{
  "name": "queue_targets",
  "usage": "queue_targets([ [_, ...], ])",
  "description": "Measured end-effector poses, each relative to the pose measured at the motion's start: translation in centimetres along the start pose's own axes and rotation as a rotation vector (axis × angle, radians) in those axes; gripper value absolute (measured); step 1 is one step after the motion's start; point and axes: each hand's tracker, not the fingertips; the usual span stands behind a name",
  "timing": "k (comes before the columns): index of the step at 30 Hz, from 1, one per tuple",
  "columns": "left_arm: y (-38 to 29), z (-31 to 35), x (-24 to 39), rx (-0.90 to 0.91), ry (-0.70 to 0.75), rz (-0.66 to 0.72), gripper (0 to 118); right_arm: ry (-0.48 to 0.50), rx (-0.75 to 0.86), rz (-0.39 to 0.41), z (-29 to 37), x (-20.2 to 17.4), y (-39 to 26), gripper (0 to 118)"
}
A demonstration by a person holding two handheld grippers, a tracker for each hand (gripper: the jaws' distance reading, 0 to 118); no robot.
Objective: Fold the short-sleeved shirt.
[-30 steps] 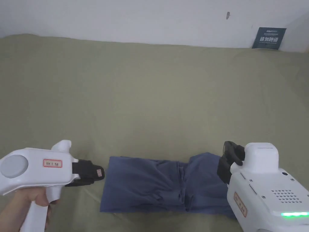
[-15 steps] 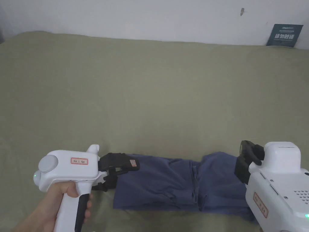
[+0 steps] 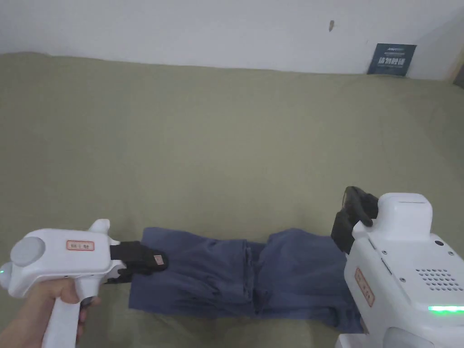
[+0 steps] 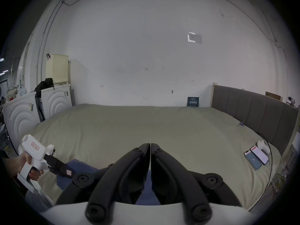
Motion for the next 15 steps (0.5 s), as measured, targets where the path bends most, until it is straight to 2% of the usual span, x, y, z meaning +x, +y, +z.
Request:
queue_targets([
  [4,0.4,5.3,-0.8,0.077,0.065,-0.003,11,-0.008,0.048,0.010,0.1,-0.4,0.5,8],
  [10,1.1,13.6,-1.0,0.206,0.213,-0.032,11,0.021,0.037,0.009,-0.3,-1.1,0.4,8],
  [12,1.4,14.7,-0.1,0.220,0.262,-0.060,11,0.030,0.028,0.010,-0.4,-1.4,0.2,8],
  [15,1.3,14.5,2.0,0.213,0.255,-0.083,11,0.040,0.018,0.009,-0.4,-1.9,-0.1,8],
])
